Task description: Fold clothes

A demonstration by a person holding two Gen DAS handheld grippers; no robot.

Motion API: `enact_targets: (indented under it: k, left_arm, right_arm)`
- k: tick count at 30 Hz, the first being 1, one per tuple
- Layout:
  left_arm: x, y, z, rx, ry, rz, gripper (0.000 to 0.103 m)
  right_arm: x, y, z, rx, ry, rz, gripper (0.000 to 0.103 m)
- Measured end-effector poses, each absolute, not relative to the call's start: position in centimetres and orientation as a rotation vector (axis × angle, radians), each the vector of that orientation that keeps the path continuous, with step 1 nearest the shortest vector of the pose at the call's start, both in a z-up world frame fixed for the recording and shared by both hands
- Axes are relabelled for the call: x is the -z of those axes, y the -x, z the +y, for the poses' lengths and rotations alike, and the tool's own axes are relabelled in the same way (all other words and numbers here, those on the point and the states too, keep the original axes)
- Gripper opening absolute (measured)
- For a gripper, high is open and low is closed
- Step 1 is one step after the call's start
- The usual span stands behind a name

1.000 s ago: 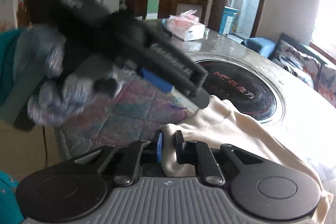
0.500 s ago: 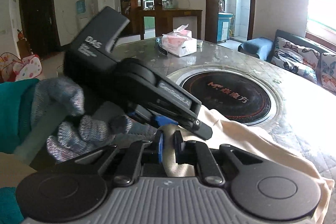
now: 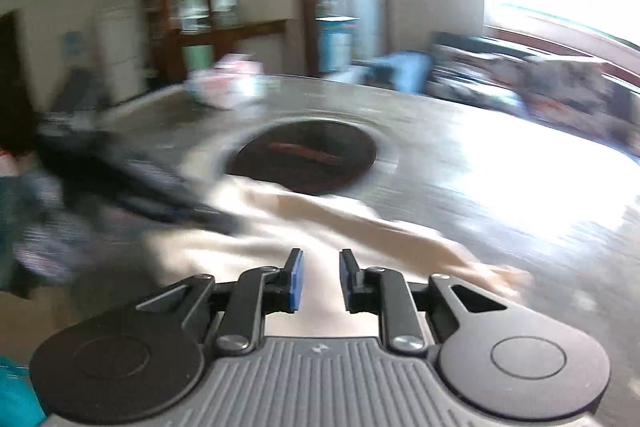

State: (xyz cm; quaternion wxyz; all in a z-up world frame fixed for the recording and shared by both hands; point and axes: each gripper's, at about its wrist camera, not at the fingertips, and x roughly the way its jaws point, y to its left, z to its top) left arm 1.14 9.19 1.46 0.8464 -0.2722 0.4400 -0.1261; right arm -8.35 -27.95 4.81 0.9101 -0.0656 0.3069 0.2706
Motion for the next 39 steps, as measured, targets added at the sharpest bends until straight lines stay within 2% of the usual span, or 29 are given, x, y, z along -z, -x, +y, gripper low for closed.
enact_targets:
  k: [1, 5, 7, 11, 13, 14, 15, 16, 22, 32, 39]
  left_arm:
    - [-1.5, -1.2, 9.1, 0.265, 0.567, 0.928, 0.018]
    - [-1.5, -1.4, 8.8, 0.261, 0.547, 0.926, 0.019]
    - [-1.5, -1.5, 8.5, 0.259, 0.535, 0.925, 0.019]
    - [-1.6, -1.6, 8.1, 0.257, 0.499, 0.921, 0.019]
    - [-1.8, -1.6, 7.8, 0.255, 0.478, 0.918, 0.019]
    - [-1.9, -1.7, 7.7, 0.254, 0.466, 0.915, 0.019]
    - [-2.0, -1.7, 7.5, 0.253, 0.454, 0.912, 0.018]
    - [-2.2, -1.8, 7.3, 0.253, 0.441, 0.909, 0.018]
    - [-4.4, -2.6, 5.0, 0.305, 0.357, 0.854, 0.016]
    - [-6.9, -5.2, -5.2, 0.474, 0.26, 0.814, 0.015]
    - [-6.9, -6.8, -12.1, 0.562, 0.23, 0.815, 0.015]
  right_arm:
    - [-4.5, 7.8, -29.2, -0.501, 0.125, 0.647, 0.034]
    - [-2.7, 6.0, -32.9, -0.367, 0.05, 0.698, 0.038]
    - [-1.8, 5.4, -34.3, -0.337, 0.003, 0.718, 0.046]
    - [-0.5, 4.6, -35.2, -0.333, -0.084, 0.733, 0.046]
    - [-0.2, 4.4, -35.3, -0.347, -0.125, 0.732, 0.041]
    - [-0.3, 4.3, -35.5, -0.357, -0.141, 0.731, 0.034]
    - [-0.3, 4.3, -35.7, -0.367, -0.158, 0.73, 0.02]
    - [-0.3, 4.4, -35.7, -0.373, -0.162, 0.725, 0.014]
    - [-2.6, 5.5, -36.5, -0.359, -0.144, 0.638, 0.011]
    - [-7.3, 6.9, -44.0, -0.191, -0.095, 0.527, 0.011]
    - [-8.5, 7.1, -49.5, -0.063, -0.054, 0.513, 0.011]
